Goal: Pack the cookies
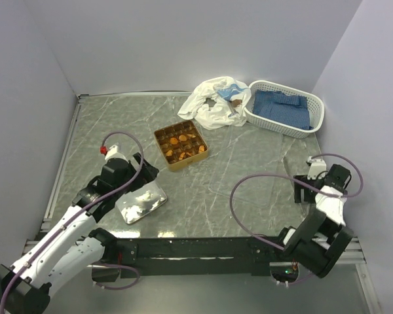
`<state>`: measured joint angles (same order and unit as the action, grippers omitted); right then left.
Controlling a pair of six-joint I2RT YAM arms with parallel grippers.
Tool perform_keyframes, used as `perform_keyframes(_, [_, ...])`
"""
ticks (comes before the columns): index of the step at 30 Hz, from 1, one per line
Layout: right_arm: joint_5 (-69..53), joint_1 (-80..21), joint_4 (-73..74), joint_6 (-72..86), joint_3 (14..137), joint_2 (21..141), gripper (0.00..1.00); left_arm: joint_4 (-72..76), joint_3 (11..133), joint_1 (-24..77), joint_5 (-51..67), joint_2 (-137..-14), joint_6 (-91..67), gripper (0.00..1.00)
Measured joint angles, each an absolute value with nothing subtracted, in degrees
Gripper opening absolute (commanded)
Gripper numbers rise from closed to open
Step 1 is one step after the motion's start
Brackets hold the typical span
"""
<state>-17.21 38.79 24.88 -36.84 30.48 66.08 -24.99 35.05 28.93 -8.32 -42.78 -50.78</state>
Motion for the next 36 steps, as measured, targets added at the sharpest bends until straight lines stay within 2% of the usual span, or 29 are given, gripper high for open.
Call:
perform_keyframes(4, [-18.17,38.79,29.5,-37.36,33.98,58.13,1.0,-27.4,35.05,28.91,-10.9,-43.72,-57.1,1.0])
perform_keyframes(9, [-23.42,38.79,34.54,-36.25,43.38,50.13,1.0,-30.98,35.07,28.91,-13.34,-49.12,-62.74,0.95])
perform_keyframes(15, [-43.88,38.76,42.44,-33.01,49.45,42.74,1.0,-31.07,35.07,28.88,-14.11,-53.28,-65.28,0.83])
perform_keyframes(16, [-47.0,38.76,43.4,-32.29,49.47,41.98,1.0,-30.72,35.11,28.88,-14.15,-54.26,-65.52,0.77])
perform_keyframes(22, [-64.34,37.26,40.6,-23.29,43.4,35.18,1.0,-30.79,39.18,28.91,-14.98,-67.11,-67.0,0.67])
perform_keyframes(29, [-68.12,36.71,38.54,-18.65,39.97,37.08,1.0,-29.43,43.64,30.06,-16.73,-76.75,-67.24,0.61])
perform_keyframes(35, [-68.9,36.71,38.52,-18.63,39.97,37.6,1.0,-28.25,46.81,31.62,-17.69,-84.99,-67.4,0.49])
perform_keyframes(36, [-68.93,36.71,38.52,-18.63,39.97,37.58,1.0,-28.05,47.46,31.86,-17.93,-86.37,-67.4,0.44])
